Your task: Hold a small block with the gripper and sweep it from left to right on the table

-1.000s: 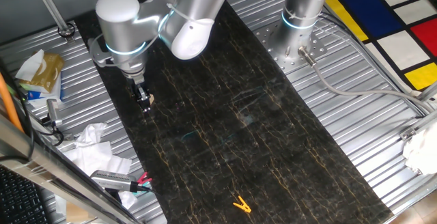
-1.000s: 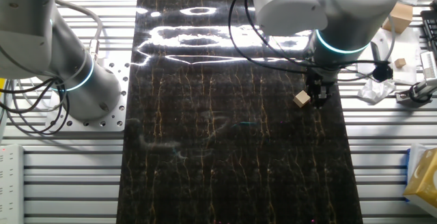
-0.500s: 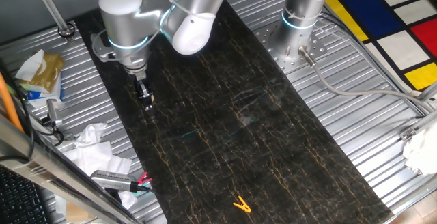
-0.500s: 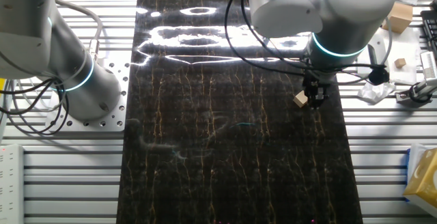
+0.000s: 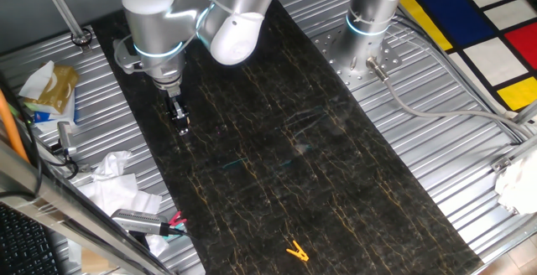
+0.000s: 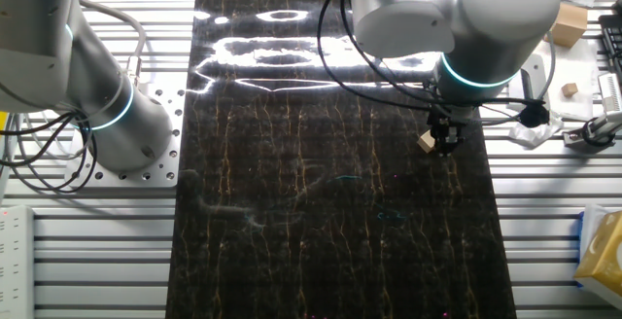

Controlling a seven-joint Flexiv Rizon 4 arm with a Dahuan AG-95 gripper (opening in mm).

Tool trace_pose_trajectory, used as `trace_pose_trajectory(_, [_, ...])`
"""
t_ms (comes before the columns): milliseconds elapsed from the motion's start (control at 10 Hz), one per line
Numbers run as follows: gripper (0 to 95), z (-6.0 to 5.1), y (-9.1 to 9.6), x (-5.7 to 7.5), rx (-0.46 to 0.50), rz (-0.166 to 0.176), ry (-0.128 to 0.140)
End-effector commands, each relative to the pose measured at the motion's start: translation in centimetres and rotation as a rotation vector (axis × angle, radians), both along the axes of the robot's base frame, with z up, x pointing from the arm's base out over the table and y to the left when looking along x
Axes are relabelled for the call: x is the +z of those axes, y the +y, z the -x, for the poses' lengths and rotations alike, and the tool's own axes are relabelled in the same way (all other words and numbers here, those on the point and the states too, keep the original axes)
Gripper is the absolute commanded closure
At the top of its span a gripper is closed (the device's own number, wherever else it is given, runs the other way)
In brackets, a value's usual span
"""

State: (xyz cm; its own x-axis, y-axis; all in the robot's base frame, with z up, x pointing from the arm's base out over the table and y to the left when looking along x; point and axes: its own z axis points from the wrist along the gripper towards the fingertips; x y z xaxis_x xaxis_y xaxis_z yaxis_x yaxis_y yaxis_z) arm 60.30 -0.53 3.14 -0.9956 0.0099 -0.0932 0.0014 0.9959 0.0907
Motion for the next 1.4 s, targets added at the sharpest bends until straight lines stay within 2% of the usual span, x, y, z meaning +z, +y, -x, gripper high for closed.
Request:
trace_pose_trajectory(100, [38.0,0.12,-0.03,-0.10,-0.001,0.003,-0.001])
trace_pose_trajectory(400, [38.0,0.15,-0.02,-0.17,-0.009,-0.007,0.000])
trace_pose_trajectory(500, [38.0,0.14,-0.01,-0.18,-0.021,-0.030,0.001])
trace_pose_trajectory(700, [38.0,0.09,0.05,-0.28,-0.034,-0.047,0.002])
trace_pose_trajectory(1400, [38.0,0.47,0.37,-0.65,-0.016,-0.042,-0.002])
